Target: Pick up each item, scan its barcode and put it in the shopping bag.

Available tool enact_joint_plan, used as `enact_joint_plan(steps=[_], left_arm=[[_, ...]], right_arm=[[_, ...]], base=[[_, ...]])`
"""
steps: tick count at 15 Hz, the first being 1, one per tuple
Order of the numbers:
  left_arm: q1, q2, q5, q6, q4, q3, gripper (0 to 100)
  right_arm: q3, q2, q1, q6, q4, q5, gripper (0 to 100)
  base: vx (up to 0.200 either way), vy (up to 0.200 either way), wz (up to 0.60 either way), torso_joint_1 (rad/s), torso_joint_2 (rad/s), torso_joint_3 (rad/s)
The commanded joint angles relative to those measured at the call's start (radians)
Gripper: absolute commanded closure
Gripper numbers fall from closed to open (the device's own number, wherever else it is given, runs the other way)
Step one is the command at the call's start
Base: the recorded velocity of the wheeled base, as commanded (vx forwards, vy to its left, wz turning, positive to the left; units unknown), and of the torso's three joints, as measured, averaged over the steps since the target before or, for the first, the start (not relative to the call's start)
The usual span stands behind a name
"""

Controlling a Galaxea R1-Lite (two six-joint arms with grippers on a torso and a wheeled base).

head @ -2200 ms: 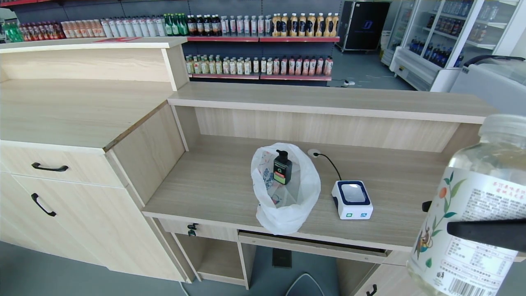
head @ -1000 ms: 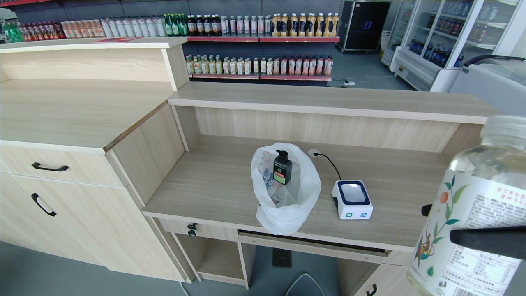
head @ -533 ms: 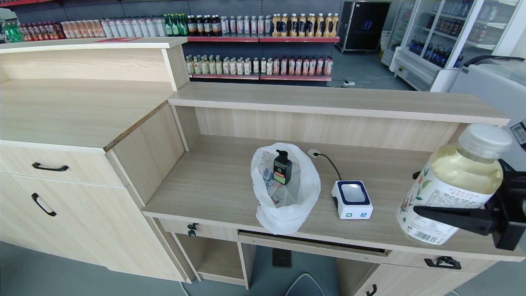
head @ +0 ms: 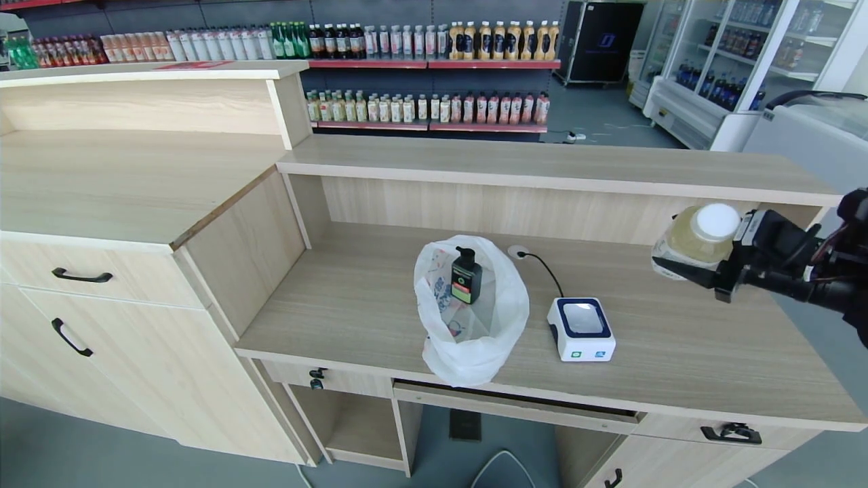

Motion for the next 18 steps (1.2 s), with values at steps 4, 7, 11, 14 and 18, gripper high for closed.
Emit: enact_joint_plan(steps=[4, 7, 11, 14, 18], left_arm=[[0.000, 0.000, 0.000, 0.000, 0.000, 0.000, 0], [0.000, 0.000, 0.000, 0.000, 0.000, 0.000, 0], [0.000, 0.000, 0.000, 0.000, 0.000, 0.000, 0], [0.000, 0.000, 0.000, 0.000, 0.000, 0.000, 0], [0.000, 0.000, 0.000, 0.000, 0.000, 0.000, 0]], right_arm=[[-0.070, 0.295, 0.038, -0.018, -0.248, 0.001, 100], [-0.095, 0.363, 0.070, -0.016, -0.315, 0.031, 100], [-0.104, 0.421, 0.095, -0.020, -0.348, 0.131, 100], [-0.133, 0.473, 0.099, -0.020, -0.418, 0.136, 100], [-0.165, 0.536, 0.107, -0.020, -0.493, 0.137, 100]], base=[[0.000, 0.000, 0.00, 0.000, 0.00, 0.000], [0.000, 0.000, 0.00, 0.000, 0.00, 0.000], [0.000, 0.000, 0.00, 0.000, 0.00, 0.000], [0.000, 0.000, 0.00, 0.000, 0.00, 0.000], [0.000, 0.000, 0.00, 0.000, 0.00, 0.000]])
